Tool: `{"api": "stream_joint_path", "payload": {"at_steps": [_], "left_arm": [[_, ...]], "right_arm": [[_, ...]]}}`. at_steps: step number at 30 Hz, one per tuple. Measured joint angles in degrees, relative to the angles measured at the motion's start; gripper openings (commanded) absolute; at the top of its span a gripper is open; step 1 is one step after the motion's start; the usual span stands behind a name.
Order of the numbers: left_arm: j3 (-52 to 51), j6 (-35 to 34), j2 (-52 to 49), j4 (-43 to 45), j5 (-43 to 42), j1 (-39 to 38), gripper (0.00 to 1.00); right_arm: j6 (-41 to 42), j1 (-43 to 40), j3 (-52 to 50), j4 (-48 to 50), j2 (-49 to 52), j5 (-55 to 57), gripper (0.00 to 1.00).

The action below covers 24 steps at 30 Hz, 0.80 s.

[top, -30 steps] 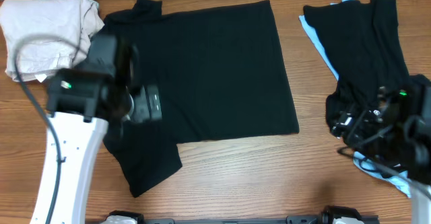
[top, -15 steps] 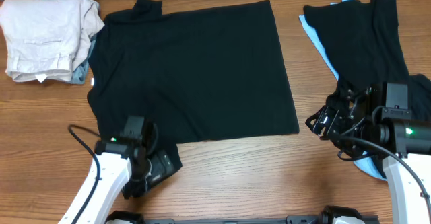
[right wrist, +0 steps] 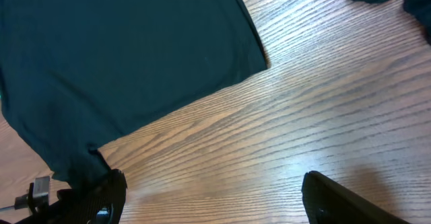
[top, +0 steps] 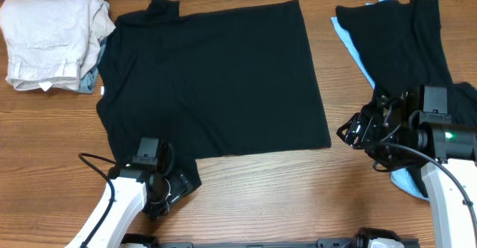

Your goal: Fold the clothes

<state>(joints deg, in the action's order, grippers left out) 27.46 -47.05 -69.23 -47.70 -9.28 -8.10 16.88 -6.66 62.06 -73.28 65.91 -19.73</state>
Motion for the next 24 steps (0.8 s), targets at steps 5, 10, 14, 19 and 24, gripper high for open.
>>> {"api": "stream_joint_path", "payload": {"at_steps": [5, 10, 14, 19, 24], "left_arm": [[0.85, -3.48, -2.6, 0.33, 0.94, 0.0, 0.67], [1.97, -4.63, -5.42, 0.15, 1.99, 0.35, 0.34], [2.49, -4.92, -6.08, 2.54, 1.95, 0.37, 0.13], [2.54, -4.9, -6.27, 5.35, 1.51, 0.37, 0.04], [4.13, -1.49, -7.54, 5.2, 1.31, 0.37, 0.04]], "right_arm": [[-0.22, 0.0, 0.0, 0.7, 0.0, 0.0, 0.88], [-0.24, 0.0, 0.0, 1.01, 0.39, 0.0, 0.88], [-0.26, 0.0, 0.0, 1.57, 1.03, 0.0, 0.88], [-0.28, 0.0, 0.0, 1.9, 1.33, 0.02, 0.86], [-0.5, 0.0, 0.0, 3.06, 1.4, -0.04, 0.71]]}}
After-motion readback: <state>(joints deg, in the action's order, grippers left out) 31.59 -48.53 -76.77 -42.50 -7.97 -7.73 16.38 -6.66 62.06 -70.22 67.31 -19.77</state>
